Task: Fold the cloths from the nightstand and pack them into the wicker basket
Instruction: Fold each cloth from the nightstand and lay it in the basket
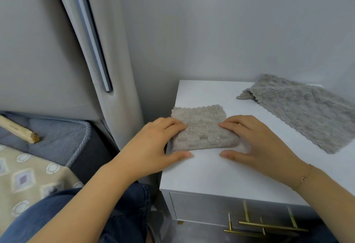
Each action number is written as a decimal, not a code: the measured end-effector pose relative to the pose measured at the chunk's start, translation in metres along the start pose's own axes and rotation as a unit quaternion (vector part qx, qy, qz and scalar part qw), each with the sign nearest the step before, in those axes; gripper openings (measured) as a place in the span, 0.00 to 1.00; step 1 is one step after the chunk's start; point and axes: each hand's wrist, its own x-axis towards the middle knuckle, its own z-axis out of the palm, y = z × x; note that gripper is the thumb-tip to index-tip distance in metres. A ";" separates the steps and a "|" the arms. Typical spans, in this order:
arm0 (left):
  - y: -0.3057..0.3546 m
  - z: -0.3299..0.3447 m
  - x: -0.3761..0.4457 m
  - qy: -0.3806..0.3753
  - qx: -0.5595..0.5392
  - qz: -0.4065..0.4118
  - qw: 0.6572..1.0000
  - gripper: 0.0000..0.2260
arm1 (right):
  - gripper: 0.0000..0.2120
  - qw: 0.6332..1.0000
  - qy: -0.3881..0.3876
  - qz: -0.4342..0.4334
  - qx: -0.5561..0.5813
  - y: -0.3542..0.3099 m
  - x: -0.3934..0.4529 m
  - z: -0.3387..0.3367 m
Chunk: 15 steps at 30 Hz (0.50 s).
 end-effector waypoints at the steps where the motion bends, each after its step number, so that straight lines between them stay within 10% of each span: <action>1: 0.000 0.002 0.000 -0.011 0.002 -0.005 1.000 0.34 | 0.30 1.000 -0.001 0.002 -0.002 0.001 0.001 0.003; 15: 0.012 -0.006 -0.002 -0.009 -0.279 -0.140 0.950 0.13 | 0.19 0.962 -0.019 0.112 0.248 -0.014 0.004 -0.014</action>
